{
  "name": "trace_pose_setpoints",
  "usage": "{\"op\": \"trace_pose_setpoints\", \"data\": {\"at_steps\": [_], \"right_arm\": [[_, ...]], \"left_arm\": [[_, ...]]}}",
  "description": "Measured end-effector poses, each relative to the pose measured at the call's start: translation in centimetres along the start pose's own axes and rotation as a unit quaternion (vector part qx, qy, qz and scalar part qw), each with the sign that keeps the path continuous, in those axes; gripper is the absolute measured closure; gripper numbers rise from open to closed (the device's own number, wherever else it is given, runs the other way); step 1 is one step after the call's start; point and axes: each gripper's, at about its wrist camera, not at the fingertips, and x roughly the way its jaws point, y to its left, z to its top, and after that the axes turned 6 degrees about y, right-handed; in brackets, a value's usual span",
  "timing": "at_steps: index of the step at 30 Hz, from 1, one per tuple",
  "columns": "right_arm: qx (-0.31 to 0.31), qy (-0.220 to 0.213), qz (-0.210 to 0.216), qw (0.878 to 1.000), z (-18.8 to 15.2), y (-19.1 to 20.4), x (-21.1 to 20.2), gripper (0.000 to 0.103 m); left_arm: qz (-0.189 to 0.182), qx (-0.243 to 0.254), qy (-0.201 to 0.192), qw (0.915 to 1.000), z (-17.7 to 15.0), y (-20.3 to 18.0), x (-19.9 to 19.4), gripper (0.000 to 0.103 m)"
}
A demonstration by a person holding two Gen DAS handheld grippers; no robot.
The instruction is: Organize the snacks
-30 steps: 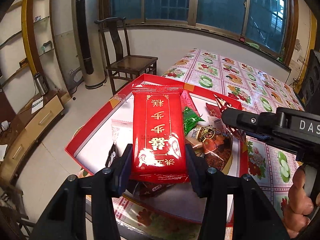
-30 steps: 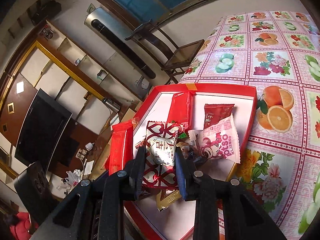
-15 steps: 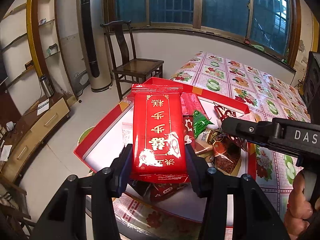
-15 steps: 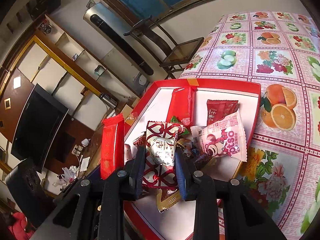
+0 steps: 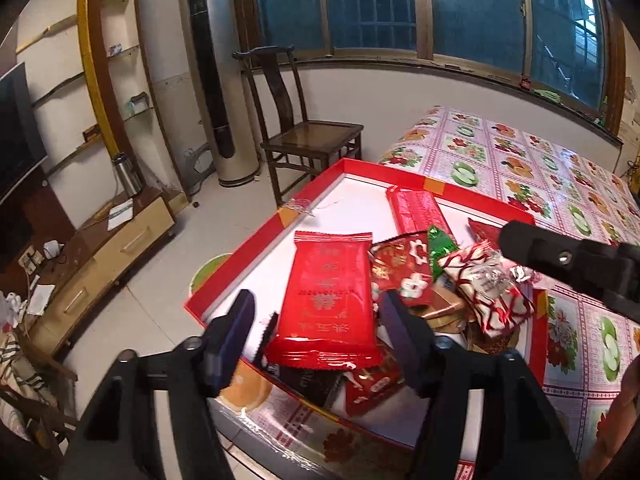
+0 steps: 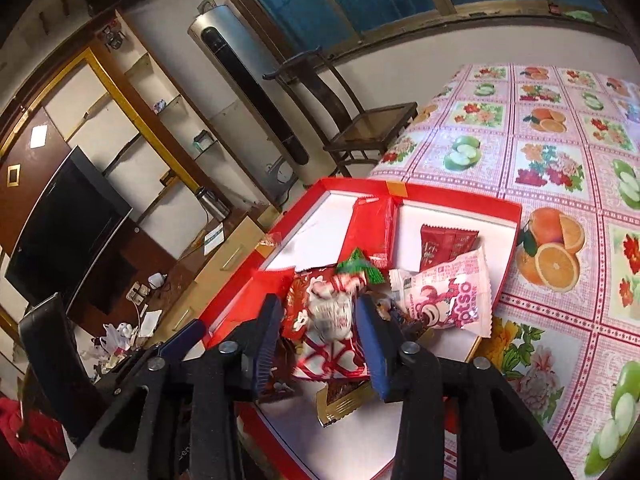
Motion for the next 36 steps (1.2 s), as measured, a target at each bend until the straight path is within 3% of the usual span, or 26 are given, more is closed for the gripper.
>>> {"op": "trace_pose_setpoints", "data": {"at_steps": [5,18,27,36], "right_arm": [[-0.017,-0.045,-0.026,0.999,-0.2,-0.2,-2.5,0.048],[-0.053,-0.117,-0.066,0.990,-1.1,0.8,-7.9,0.048],[-0.083,-0.179,-0.080,0.977,-2.3,2.7,-13.0,0.035],[-0.111,-0.221,-0.103,0.964,-3.6,3.3,-15.8,0.026]], "left_arm": [[0.053,-0.009,-0.050,0.9973,0.6,-0.1,-2.3,0.011],[0.073,-0.014,-0.110,0.9912,1.5,-1.3,-9.0,0.004],[0.085,-0.014,-0.158,0.9837,1.4,-2.7,-13.7,0.000],[0.084,-0.011,-0.164,0.9827,1.3,-3.8,-15.4,0.000]]}}
